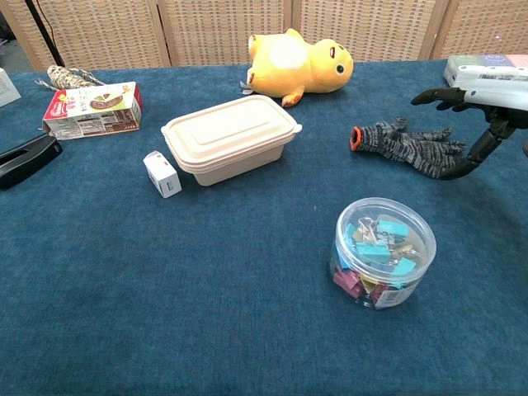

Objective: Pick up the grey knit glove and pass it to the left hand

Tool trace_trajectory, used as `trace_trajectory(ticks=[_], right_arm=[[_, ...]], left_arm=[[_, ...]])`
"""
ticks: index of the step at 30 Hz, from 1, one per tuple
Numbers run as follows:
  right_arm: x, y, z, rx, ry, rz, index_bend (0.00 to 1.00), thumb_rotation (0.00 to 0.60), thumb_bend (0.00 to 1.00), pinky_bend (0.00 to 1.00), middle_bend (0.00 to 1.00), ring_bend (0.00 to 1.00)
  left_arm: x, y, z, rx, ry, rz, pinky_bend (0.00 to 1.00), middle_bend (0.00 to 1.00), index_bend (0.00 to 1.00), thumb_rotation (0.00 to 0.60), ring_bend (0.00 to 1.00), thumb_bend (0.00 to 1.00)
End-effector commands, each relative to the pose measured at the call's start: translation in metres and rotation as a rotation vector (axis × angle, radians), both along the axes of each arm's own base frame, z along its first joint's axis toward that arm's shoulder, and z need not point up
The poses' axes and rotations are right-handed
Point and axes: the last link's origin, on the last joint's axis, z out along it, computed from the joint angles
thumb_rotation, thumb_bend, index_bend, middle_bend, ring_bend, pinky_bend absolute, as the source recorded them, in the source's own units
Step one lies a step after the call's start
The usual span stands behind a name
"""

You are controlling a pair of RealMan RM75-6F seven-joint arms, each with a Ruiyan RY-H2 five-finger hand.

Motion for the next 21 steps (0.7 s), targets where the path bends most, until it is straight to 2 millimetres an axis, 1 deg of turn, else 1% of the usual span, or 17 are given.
trace_trajectory(ticks=[1, 6, 13, 19, 21], right_arm=[[0.008, -0.01, -0.01, 0.005, -0.008, -0.014, 0.0, 0.6, 0.0, 0.0, 0.0, 0.0], [0.017, -0.02, -0.024, 0.022, 0.005, -0.028, 0.0, 0.6, 0.0, 0.0, 0.0, 0.0], [0.02, -0.029, -0.04, 0.025, -0.003, -0.102, 0.0, 0.6, 0.0, 0.0, 0.0, 0.0], [0.024, -0.033, -0.047, 0.006, 0.005, -0.123, 0.04, 0.6, 0.0, 0.0, 0.0, 0.0], [0.025, -0.034, -0.05, -0.004, 0.02, -0.117, 0.07, 0.6, 0.0, 0.0, 0.02, 0.0]], left_arm=[[0.0, 0.0, 0.0, -0.001, -0.005, 0.001, 0.0, 0.0, 0.0, 0.6, 0.0, 0.06], [0.0, 0.0, 0.0, -0.008, -0.006, 0.001, 0.0, 0.0, 0.0, 0.6, 0.0, 0.06], [-0.001, 0.0, 0.001, -0.011, -0.013, 0.005, 0.0, 0.0, 0.0, 0.6, 0.0, 0.06], [-0.002, 0.001, 0.002, -0.012, -0.017, 0.006, 0.0, 0.0, 0.0, 0.6, 0.0, 0.06], [-0.002, 0.002, 0.002, -0.014, -0.019, 0.007, 0.0, 0.0, 0.0, 0.6, 0.0, 0.06]])
